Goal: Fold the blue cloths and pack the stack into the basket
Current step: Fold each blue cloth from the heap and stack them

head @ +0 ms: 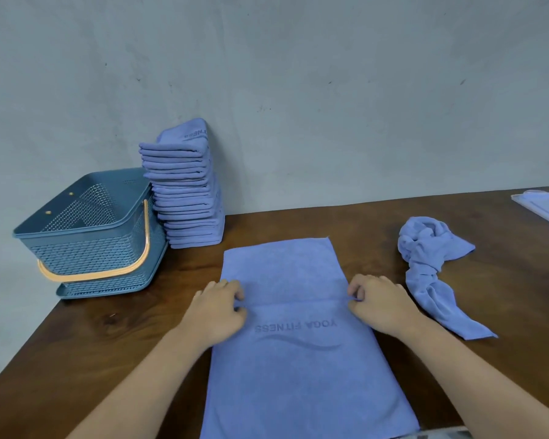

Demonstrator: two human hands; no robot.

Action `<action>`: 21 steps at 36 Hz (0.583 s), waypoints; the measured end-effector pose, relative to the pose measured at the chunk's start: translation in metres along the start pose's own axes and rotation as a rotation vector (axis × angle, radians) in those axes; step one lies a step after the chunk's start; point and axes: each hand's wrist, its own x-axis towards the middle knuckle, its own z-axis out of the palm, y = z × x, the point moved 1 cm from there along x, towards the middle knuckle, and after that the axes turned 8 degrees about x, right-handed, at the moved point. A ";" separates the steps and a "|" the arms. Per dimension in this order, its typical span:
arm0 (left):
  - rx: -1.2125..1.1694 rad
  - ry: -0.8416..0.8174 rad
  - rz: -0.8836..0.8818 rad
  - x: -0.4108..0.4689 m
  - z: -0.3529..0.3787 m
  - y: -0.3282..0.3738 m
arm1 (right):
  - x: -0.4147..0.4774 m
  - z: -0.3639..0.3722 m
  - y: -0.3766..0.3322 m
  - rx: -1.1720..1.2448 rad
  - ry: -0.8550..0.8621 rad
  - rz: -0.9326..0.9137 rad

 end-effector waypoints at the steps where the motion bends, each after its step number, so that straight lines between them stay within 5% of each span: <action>1: -0.025 -0.034 -0.007 0.003 -0.002 -0.003 | 0.002 -0.004 -0.002 0.032 -0.046 0.016; 6: -0.203 0.017 -0.036 0.000 -0.004 -0.004 | 0.001 -0.007 -0.006 0.152 -0.041 -0.018; 13: -0.933 0.351 0.054 -0.038 -0.030 0.011 | -0.020 -0.018 -0.022 0.995 0.146 -0.114; 21: -1.113 0.427 -0.173 0.033 -0.072 0.001 | 0.064 -0.041 -0.059 1.125 0.300 -0.127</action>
